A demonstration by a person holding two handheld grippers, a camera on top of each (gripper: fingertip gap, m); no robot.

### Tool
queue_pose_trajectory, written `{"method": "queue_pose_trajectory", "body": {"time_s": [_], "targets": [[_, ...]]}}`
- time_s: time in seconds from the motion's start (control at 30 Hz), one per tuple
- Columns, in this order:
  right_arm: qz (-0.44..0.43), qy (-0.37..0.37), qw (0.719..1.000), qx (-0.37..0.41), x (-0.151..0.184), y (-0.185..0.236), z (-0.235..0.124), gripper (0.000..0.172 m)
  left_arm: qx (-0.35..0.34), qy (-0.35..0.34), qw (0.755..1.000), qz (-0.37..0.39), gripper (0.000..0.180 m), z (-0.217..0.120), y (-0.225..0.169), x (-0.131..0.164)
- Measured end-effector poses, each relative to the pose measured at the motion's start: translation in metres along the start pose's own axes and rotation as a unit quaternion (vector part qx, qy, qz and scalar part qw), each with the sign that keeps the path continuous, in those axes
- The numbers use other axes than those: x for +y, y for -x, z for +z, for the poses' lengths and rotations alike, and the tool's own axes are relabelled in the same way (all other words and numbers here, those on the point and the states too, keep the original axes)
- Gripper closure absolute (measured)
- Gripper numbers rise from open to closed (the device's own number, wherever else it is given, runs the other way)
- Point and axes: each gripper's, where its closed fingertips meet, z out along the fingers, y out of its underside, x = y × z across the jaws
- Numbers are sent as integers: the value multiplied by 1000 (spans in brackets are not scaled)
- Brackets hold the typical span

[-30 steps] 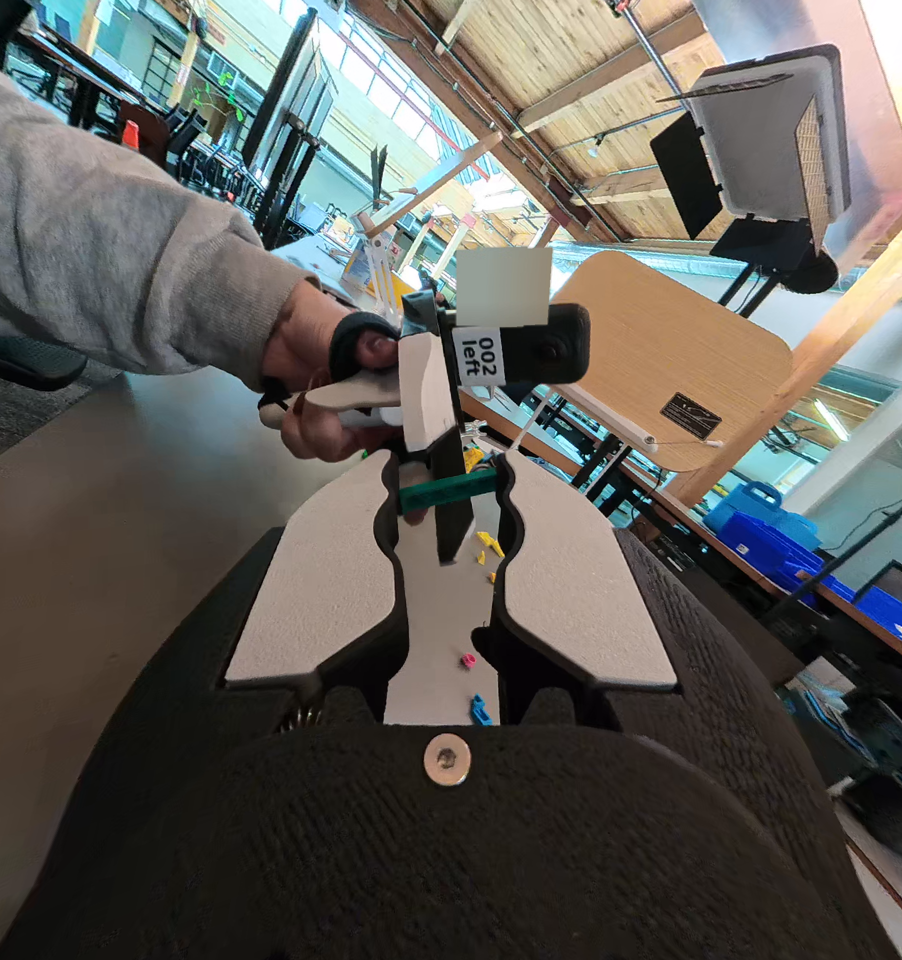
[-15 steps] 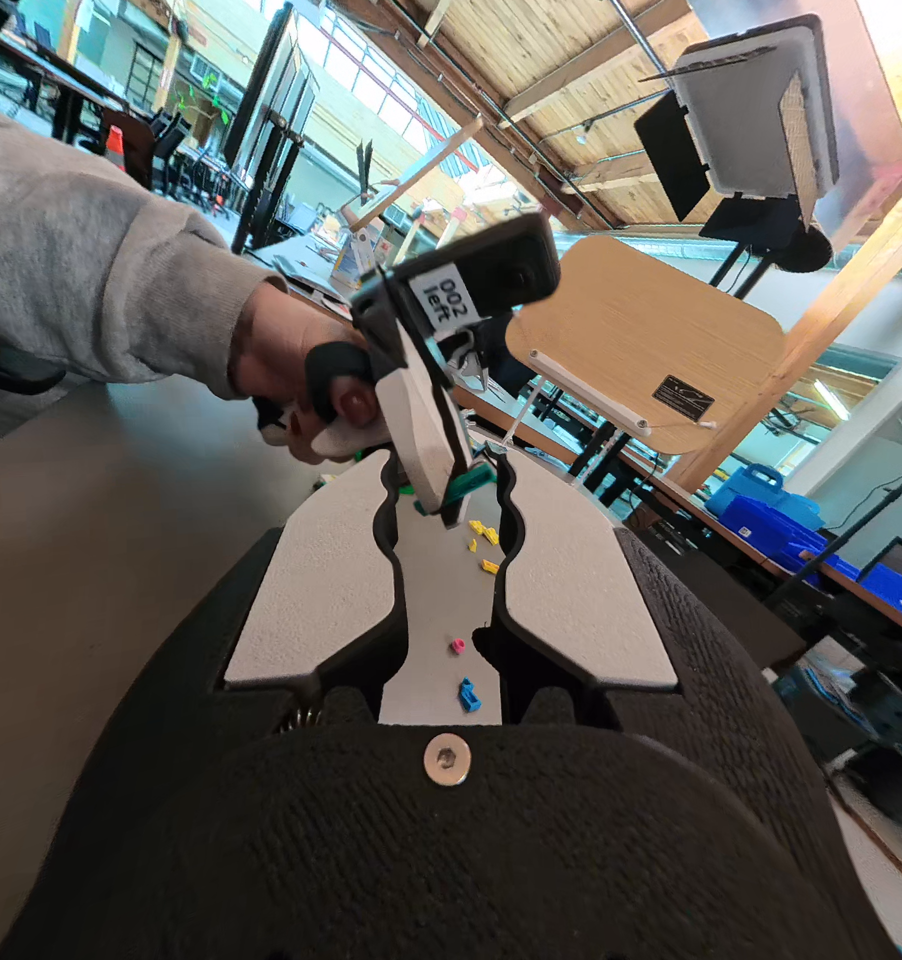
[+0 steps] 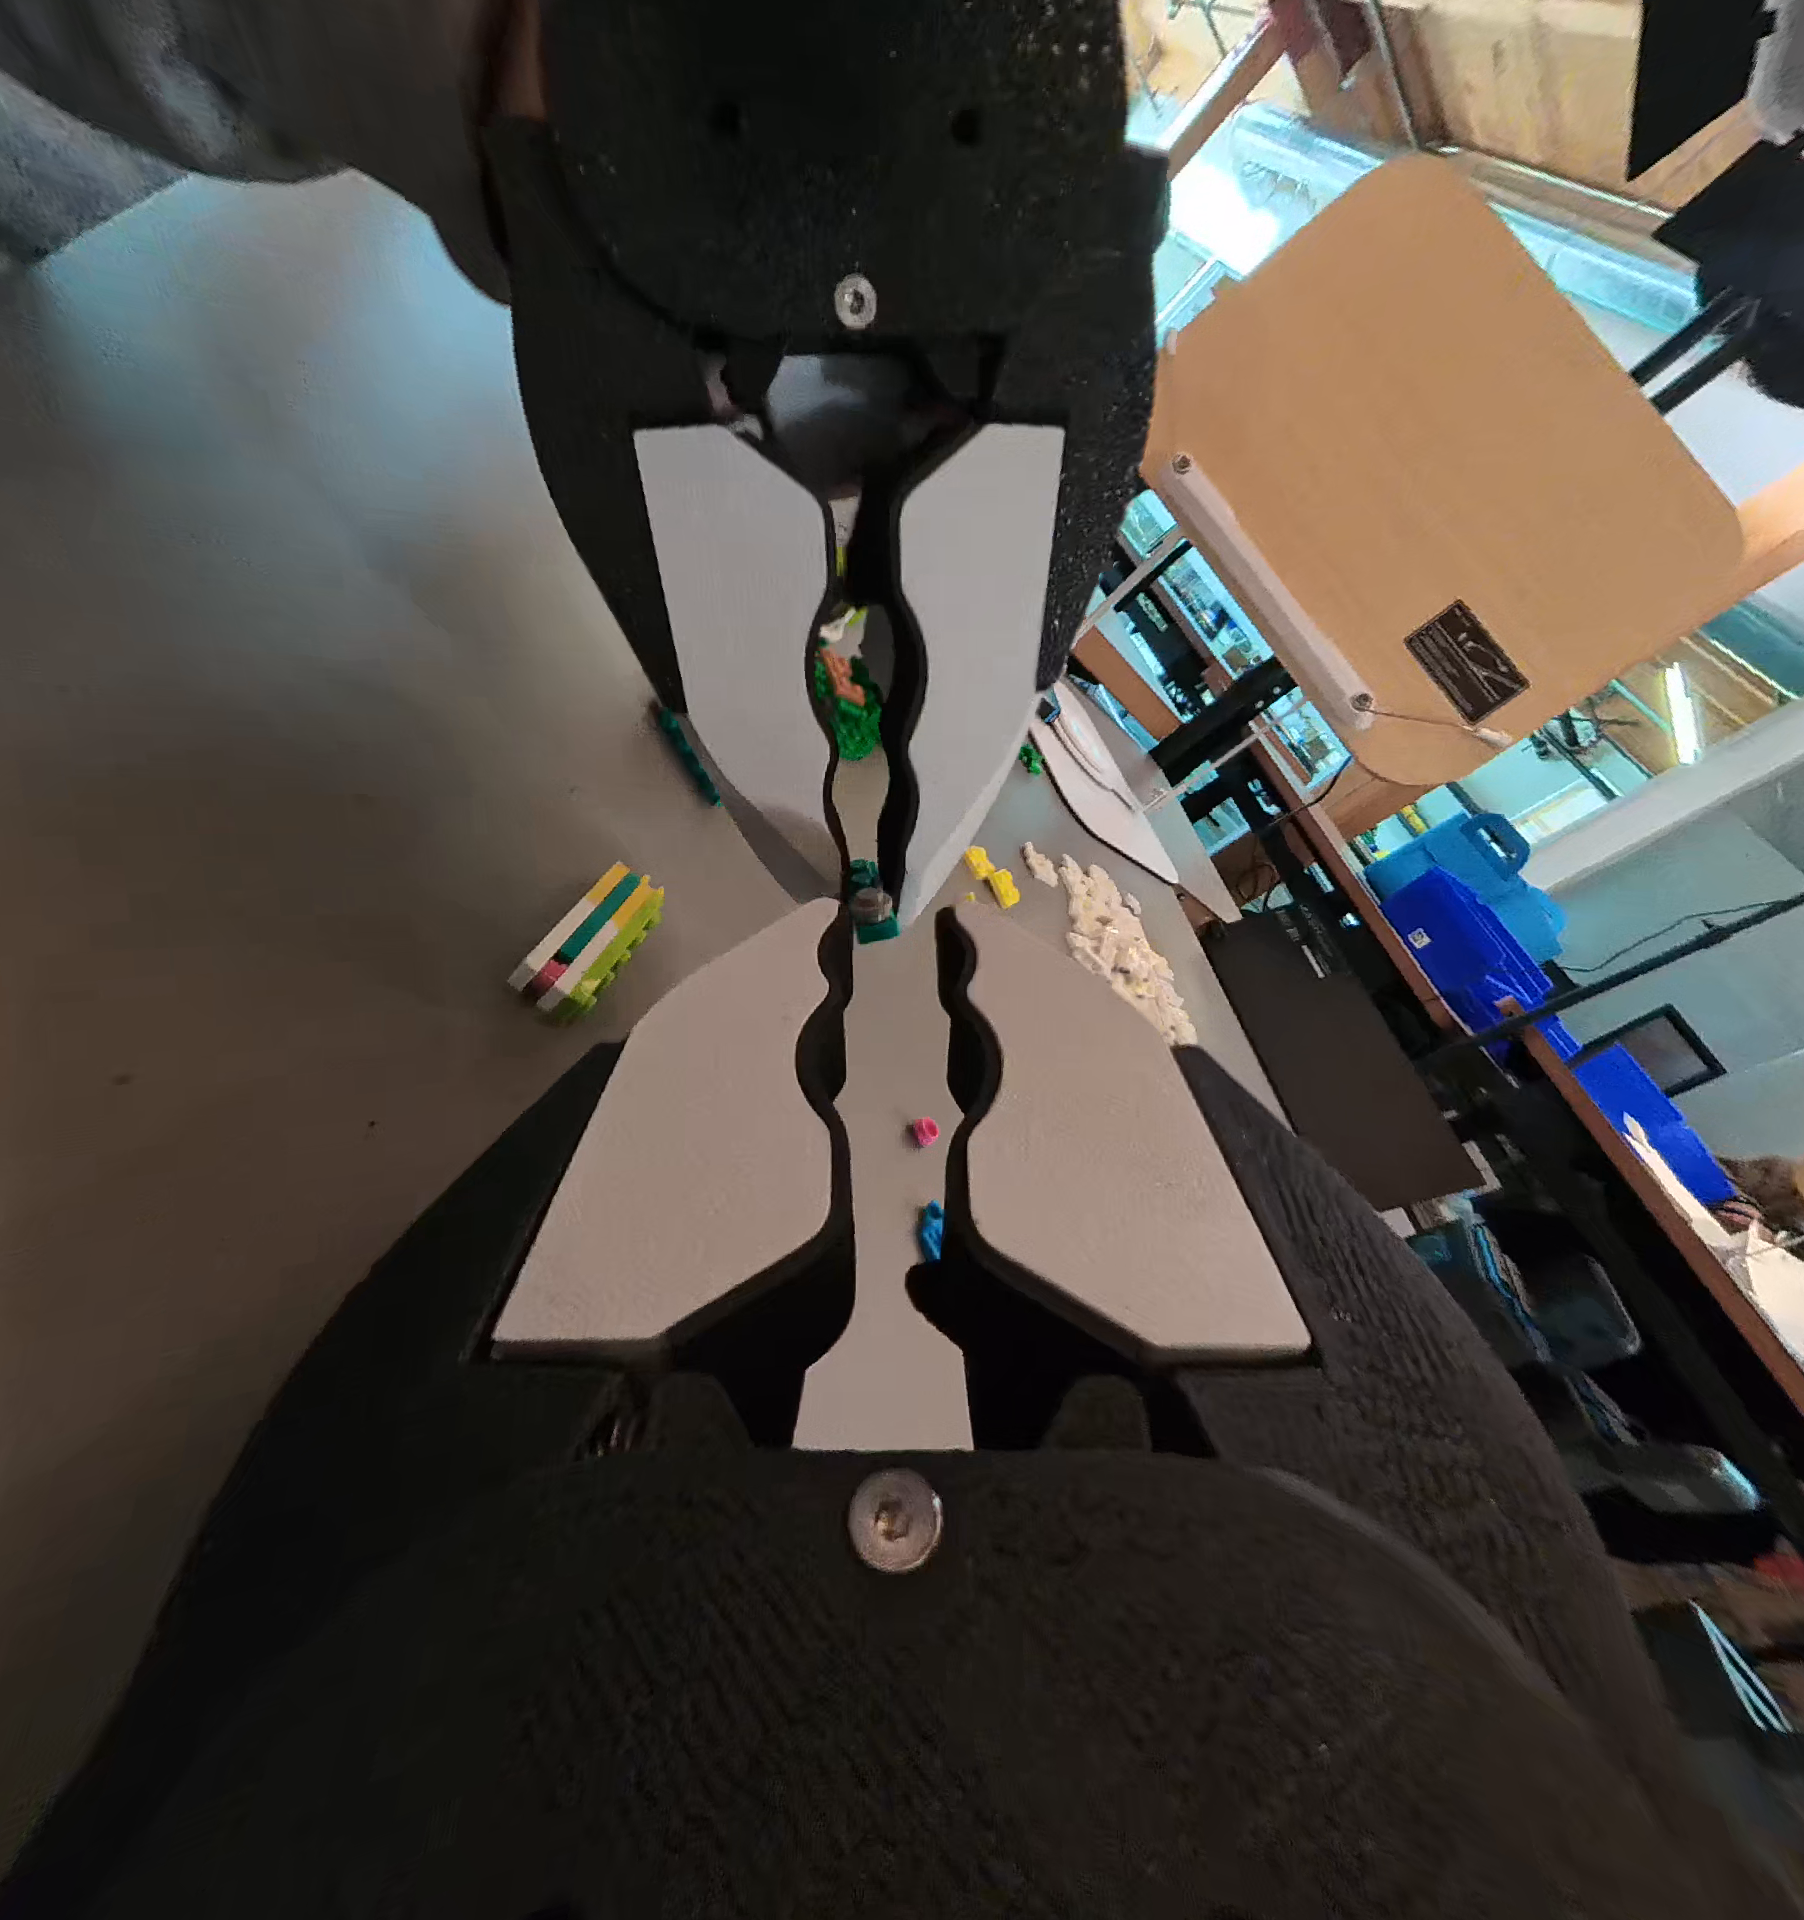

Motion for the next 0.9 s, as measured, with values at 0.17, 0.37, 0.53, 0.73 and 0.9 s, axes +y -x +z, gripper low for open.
{"method": "queue_pose_trajectory", "body": {"time_s": [0.17, 0.37, 0.53, 0.73, 0.9], "targets": [[-35, 18, 999, -14, 3, 9, 3, 159, 7, 6, 1000, 10, 172, 1, -4, -3], [-85, 35, 996, -11, 7, 13, 3, 165, 18, 12, 1000, 15, 172, 4, -9, -5], [-64, 43, 997, 5, 5, 5, 6, 166, -12, 11, 1000, 9, 172, 2, 2, -4], [153, -20, 988, -12, -9, -15, 0, 166, -54, -42, 997, -42, 172, -13, 17, -13], [221, -40, 974, -31, -14, -19, -1, 166, -58, -52, 994, -73, 172, -17, 19, -15]]}}
